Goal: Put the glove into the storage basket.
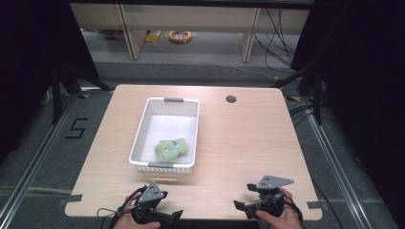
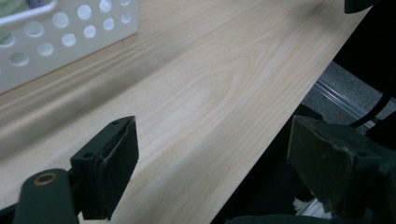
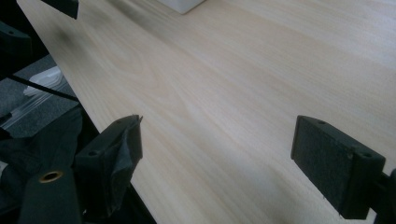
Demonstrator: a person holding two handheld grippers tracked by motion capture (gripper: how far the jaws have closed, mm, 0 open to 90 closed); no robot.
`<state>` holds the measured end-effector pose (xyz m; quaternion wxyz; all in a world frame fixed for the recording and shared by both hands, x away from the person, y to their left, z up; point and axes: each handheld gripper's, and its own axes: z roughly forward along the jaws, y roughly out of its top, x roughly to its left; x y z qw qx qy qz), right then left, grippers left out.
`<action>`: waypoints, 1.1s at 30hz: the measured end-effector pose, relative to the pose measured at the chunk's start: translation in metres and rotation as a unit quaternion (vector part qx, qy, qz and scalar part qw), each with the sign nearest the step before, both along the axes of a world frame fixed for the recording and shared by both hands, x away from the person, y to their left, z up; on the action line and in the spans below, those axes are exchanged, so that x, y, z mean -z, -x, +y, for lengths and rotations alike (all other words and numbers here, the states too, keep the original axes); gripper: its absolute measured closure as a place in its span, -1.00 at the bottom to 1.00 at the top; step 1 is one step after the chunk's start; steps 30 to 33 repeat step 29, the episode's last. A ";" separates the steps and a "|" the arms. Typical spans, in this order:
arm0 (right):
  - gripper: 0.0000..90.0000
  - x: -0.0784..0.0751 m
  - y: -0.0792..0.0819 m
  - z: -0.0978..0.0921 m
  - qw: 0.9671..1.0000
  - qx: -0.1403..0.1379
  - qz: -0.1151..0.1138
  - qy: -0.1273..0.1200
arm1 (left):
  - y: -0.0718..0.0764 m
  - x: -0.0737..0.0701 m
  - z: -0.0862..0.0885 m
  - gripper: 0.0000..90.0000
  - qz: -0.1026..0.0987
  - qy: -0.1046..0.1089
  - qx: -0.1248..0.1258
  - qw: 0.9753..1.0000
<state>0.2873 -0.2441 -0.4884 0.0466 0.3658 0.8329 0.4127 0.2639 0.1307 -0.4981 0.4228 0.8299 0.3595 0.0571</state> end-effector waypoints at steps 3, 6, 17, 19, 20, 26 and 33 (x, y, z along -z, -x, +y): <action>-0.61 0.002 0.004 -0.002 1.000 0.007 0.002 0.009 | 0.003 0.002 -0.003 -0.65 0.005 0.001 -0.003 1.000; -0.61 0.004 0.008 -0.002 1.000 0.005 0.009 0.003 | 0.004 0.003 -0.005 -0.65 0.002 0.004 0.005 1.000; -0.61 0.009 0.009 -0.004 1.000 0.004 0.002 0.024 | 0.002 0.004 -0.003 -0.65 0.003 -0.007 0.009 1.000; -0.62 0.009 0.009 -0.004 0.999 0.008 -0.001 0.031 | 0.002 0.005 -0.004 -0.65 0.003 -0.001 0.009 1.000; -0.61 0.009 0.008 -0.004 0.999 0.008 -0.005 0.034 | 0.002 0.005 -0.004 -0.65 0.003 -0.001 0.009 1.000; -0.63 0.010 0.008 -0.004 0.999 0.006 -0.007 0.035 | 0.001 0.004 -0.002 -0.65 0.001 -0.012 0.016 1.000; -0.63 0.009 0.008 -0.005 0.999 0.011 -0.005 0.033 | 0.002 0.005 -0.004 -0.65 0.009 -0.005 0.007 1.000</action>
